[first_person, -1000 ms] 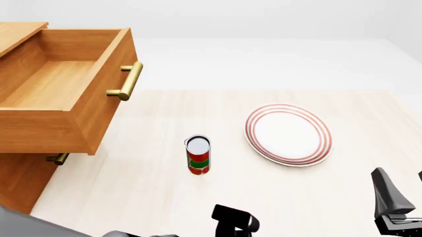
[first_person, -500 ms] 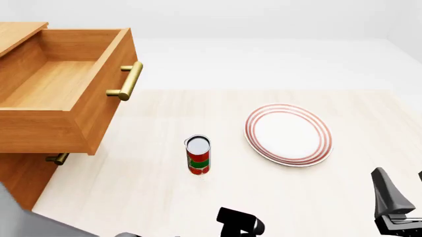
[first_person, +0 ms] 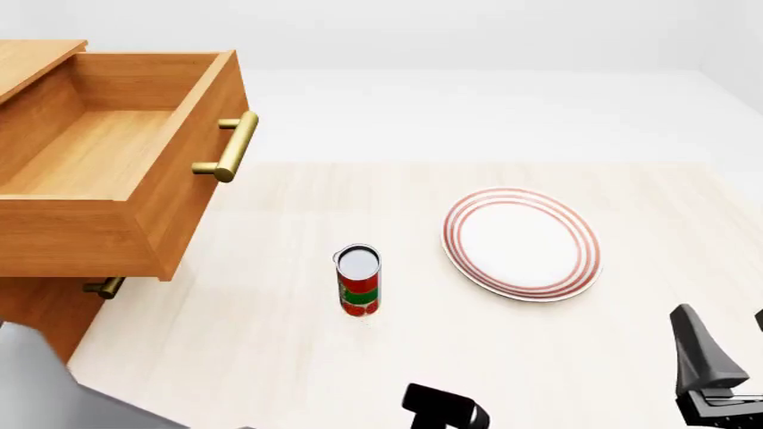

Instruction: Put the bowl in the top drawer of the cabinet.

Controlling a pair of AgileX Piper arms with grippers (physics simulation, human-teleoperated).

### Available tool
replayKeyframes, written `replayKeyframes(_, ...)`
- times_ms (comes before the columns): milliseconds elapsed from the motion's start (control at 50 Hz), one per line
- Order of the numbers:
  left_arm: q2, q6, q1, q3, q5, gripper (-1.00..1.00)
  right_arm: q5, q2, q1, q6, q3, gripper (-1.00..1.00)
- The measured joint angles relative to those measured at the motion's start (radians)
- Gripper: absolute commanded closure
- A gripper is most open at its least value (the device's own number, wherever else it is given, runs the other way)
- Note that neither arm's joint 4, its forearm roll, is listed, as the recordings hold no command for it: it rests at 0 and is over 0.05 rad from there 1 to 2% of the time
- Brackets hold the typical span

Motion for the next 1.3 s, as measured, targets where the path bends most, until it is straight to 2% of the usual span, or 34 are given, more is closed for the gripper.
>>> replayKeyframes(540,0.061,-0.006,-0.025,-0.070,0.026,-1.00,-0.003,0.000,0.000,0.000,0.002,-1.00)
replayKeyframes(1100,0.110,-0.025,-0.035,-0.093,0.010,-1.00,-0.004,0.001,0.000,0.000,0.003,-1.00)
replayKeyframes(1120,0.111,-0.026,-0.036,-0.093,0.009,1.00,-0.004,0.001,0.000,0.000,0.003,-1.00)
replayKeyframes(1300,0.109,-0.032,-0.041,-0.088,0.003,1.00,-0.002,0.002,0.000,-0.001,-0.001,-1.00)
